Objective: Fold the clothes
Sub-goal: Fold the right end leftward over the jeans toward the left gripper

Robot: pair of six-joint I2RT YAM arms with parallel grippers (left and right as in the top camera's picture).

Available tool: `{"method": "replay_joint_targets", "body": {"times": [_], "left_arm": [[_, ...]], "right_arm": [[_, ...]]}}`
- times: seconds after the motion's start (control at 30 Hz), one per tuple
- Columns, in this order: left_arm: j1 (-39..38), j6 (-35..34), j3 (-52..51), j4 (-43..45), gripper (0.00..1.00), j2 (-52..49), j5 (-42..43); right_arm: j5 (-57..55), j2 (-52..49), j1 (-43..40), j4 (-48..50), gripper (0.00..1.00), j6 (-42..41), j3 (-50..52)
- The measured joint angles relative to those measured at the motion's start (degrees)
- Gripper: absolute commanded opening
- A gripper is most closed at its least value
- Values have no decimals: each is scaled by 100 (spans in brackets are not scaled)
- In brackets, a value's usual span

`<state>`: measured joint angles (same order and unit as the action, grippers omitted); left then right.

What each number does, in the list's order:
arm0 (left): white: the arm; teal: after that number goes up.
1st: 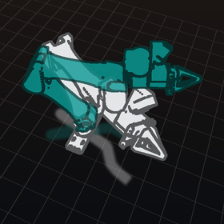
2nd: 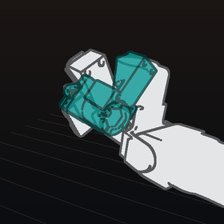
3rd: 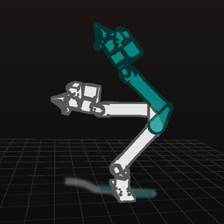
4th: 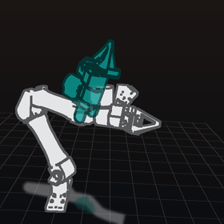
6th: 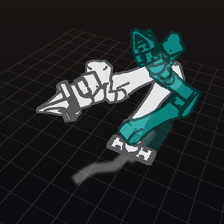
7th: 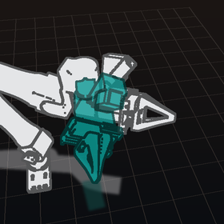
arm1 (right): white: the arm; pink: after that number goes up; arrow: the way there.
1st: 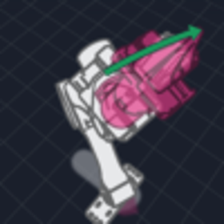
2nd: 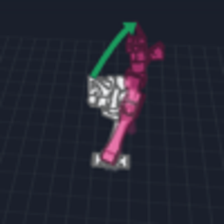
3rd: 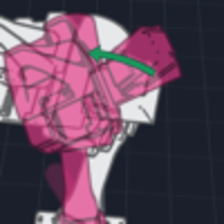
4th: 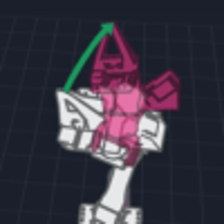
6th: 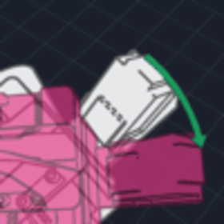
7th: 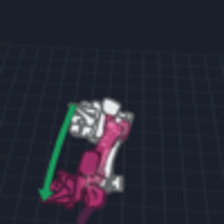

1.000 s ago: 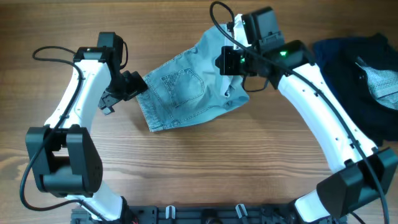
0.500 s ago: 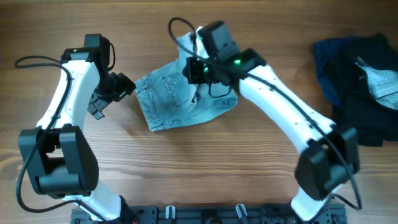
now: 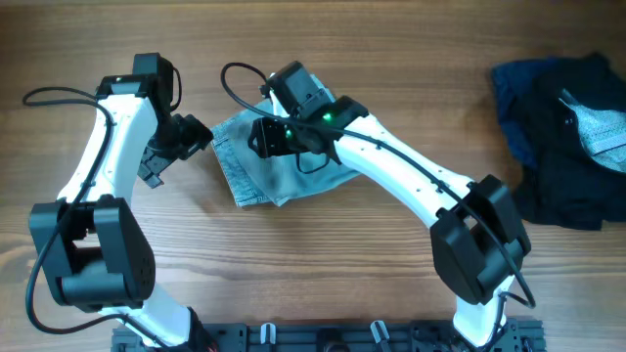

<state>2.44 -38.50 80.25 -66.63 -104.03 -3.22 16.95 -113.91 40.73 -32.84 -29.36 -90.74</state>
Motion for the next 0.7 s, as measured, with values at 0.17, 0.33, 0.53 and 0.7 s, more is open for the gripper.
{"method": "replay_joint_targets", "body": {"times": [0.17,0.33,0.53,0.7], "left_arm": [[0,0,0,-2,100,0,-17],[0,2,0,-7,100,0,-22],[0,0,0,22,100,0,-39],[0,2,0,17,100,0,-37]], "right_arm": [[164,0,7,170,57,92,-2],[229,179,-317,-426,65,466,-17],[-61,284,-323,-1473,65,1912,-70],[-245,-122,269,-1193,65,2312,-70]]}}
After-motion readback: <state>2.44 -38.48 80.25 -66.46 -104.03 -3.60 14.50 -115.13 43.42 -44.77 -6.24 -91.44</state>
